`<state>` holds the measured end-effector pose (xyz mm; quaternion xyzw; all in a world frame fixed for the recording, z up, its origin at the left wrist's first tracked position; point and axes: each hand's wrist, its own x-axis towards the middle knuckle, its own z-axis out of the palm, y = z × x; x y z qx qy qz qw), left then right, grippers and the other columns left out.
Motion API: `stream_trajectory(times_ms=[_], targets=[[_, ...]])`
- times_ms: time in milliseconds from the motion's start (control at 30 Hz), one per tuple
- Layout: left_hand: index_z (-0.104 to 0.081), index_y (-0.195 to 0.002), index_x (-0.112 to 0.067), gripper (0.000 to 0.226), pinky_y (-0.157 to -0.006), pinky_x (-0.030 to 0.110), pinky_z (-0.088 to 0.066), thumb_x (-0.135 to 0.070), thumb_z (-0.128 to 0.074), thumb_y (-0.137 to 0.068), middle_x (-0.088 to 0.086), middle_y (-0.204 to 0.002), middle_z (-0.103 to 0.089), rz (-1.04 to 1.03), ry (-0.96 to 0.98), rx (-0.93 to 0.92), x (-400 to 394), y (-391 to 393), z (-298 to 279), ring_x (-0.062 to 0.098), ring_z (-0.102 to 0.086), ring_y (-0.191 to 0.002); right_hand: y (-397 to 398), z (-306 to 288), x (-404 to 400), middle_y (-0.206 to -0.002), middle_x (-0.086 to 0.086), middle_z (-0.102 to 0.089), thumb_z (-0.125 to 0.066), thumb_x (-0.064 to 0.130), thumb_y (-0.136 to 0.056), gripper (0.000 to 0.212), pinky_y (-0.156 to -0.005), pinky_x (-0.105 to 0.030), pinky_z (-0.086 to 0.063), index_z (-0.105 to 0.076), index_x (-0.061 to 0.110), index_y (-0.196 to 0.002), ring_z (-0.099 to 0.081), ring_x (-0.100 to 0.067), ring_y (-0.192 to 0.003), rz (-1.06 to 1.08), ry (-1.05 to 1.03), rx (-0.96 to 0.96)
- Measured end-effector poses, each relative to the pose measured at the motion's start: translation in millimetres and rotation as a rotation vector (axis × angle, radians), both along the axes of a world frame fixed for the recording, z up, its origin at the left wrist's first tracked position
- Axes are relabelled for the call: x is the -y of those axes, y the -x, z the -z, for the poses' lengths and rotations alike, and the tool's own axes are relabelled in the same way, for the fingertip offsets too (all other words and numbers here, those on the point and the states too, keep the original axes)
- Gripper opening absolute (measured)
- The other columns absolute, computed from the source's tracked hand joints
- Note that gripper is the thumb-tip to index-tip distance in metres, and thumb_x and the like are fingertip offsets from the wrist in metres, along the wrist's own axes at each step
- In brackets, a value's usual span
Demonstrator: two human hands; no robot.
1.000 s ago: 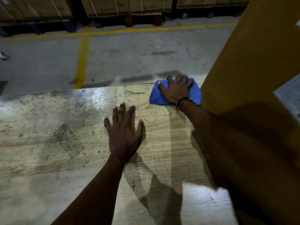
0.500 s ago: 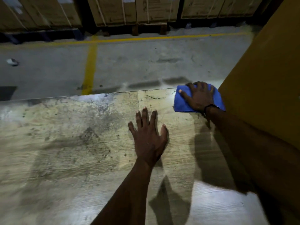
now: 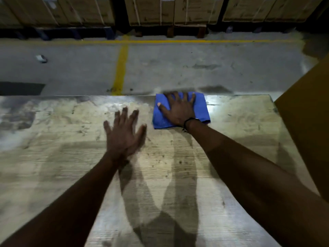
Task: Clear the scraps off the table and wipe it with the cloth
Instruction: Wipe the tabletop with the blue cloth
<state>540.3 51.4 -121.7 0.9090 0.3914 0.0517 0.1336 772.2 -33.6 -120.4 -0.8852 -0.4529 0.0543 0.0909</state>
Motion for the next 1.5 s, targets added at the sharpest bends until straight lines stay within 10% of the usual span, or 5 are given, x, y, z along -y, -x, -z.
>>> stream_trajectory(times_ms=[367,800,1500], targets=[[-0.022,-0.164,-0.039,0.074,-0.120,0.071,-0.016,-0.074,-0.026,-0.099,0.002,-0.176,-0.014,-0.069,-0.082,0.020,-110.2,109.1,0.0,0.030,-0.014,-0.162,-0.8,-1.0,-8.2,-0.146,-0.009,-0.051,-0.025,0.077,-0.095,0.075,-0.119,-0.071,-0.012,-0.053,0.024,-0.140,-0.037,-0.040,-0.140,0.236,0.019,0.052],[-0.031,-0.162,-0.040,0.070,-0.123,0.063,-0.015,-0.069,-0.033,-0.097,-0.003,-0.174,-0.021,-0.205,-0.077,0.075,-151.7,135.4,2.7,0.023,-0.018,-0.161,130.1,2.3,-154.1,-0.138,-0.009,-0.057,-0.033,0.071,-0.098,0.066,-0.107,-0.060,-0.029,-0.053,0.024,-0.141,-0.051,-0.038,-0.122,-0.139,-0.036,0.071],[-0.027,-0.163,-0.040,0.075,-0.126,0.061,-0.013,-0.075,-0.028,-0.097,0.001,-0.175,-0.017,-0.249,-0.074,0.029,-236.2,216.4,0.2,0.027,-0.015,-0.161,209.9,-5.6,-233.1,-0.132,-0.019,-0.057,-0.015,0.069,-0.092,0.081,-0.110,-0.064,-0.027,-0.054,0.013,-0.134,-0.050,-0.043,-0.119,-0.064,0.022,0.116]])
